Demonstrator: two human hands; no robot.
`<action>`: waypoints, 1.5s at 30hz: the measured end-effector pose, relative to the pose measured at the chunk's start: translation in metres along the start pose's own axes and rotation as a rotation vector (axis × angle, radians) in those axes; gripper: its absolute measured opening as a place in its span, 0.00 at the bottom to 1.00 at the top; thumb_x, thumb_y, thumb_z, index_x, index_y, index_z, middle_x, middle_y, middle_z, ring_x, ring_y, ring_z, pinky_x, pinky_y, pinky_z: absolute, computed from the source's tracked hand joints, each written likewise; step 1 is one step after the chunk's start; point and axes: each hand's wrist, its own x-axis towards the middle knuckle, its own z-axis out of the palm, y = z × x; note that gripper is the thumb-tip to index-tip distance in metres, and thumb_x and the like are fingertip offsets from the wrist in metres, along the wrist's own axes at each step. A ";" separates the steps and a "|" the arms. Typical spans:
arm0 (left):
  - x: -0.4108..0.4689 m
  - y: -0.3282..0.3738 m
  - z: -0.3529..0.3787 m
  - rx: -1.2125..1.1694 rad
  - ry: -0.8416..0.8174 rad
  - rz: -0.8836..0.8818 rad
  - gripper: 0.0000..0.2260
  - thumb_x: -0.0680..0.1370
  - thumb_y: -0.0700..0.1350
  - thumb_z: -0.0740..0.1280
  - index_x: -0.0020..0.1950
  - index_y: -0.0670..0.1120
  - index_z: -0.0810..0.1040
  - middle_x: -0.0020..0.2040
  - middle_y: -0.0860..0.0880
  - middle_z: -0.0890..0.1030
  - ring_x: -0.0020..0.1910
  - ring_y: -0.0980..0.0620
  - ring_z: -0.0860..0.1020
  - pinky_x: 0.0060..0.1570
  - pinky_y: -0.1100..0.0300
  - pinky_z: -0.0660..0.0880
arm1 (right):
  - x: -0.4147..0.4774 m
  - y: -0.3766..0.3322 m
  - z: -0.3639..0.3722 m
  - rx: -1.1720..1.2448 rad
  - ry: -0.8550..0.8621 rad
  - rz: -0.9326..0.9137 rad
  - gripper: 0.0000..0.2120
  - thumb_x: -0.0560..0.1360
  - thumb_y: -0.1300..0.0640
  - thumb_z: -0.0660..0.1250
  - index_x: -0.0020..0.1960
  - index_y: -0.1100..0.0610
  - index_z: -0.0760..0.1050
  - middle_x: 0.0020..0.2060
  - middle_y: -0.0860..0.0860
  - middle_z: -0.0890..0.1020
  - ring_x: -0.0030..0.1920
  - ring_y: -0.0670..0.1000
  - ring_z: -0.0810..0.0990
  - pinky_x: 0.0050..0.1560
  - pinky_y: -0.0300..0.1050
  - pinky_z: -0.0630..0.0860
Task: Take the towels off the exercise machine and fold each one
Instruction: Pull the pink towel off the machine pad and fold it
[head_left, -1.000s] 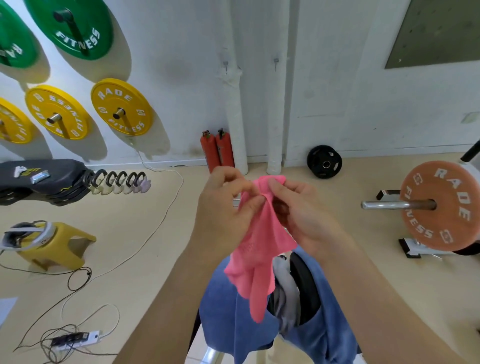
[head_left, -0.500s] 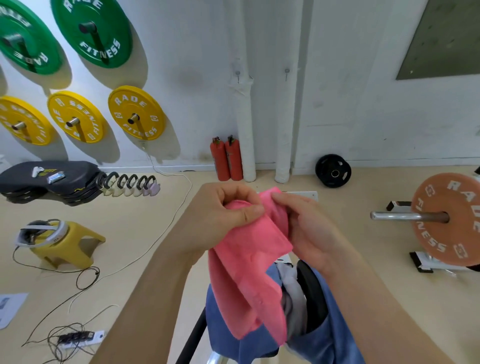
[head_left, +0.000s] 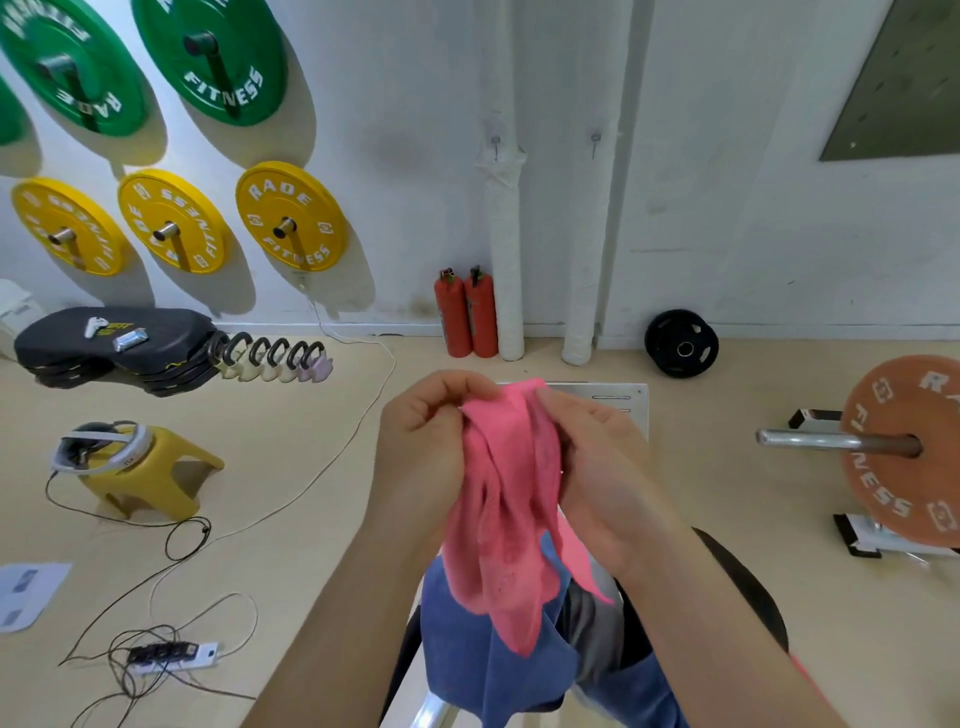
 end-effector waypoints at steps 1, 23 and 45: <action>-0.001 -0.001 -0.001 0.033 0.014 0.004 0.22 0.71 0.28 0.54 0.35 0.48 0.83 0.37 0.51 0.83 0.39 0.55 0.78 0.43 0.59 0.73 | -0.003 0.000 0.001 -0.118 -0.028 -0.044 0.11 0.77 0.51 0.64 0.48 0.54 0.84 0.44 0.54 0.86 0.45 0.51 0.85 0.44 0.44 0.80; -0.011 0.019 -0.025 -0.002 -0.277 0.128 0.02 0.71 0.44 0.71 0.40 0.48 0.80 0.35 0.53 0.81 0.36 0.58 0.77 0.37 0.68 0.73 | -0.007 -0.021 0.003 -0.620 0.057 -0.400 0.04 0.74 0.59 0.71 0.45 0.53 0.84 0.38 0.45 0.86 0.42 0.41 0.82 0.45 0.31 0.76; -0.006 0.007 -0.011 -0.057 -0.107 0.156 0.02 0.72 0.45 0.72 0.42 0.48 0.80 0.36 0.51 0.81 0.36 0.57 0.77 0.38 0.64 0.76 | -0.007 -0.027 0.024 -0.472 -0.035 -0.470 0.05 0.71 0.63 0.73 0.43 0.54 0.83 0.38 0.49 0.86 0.43 0.48 0.84 0.48 0.42 0.79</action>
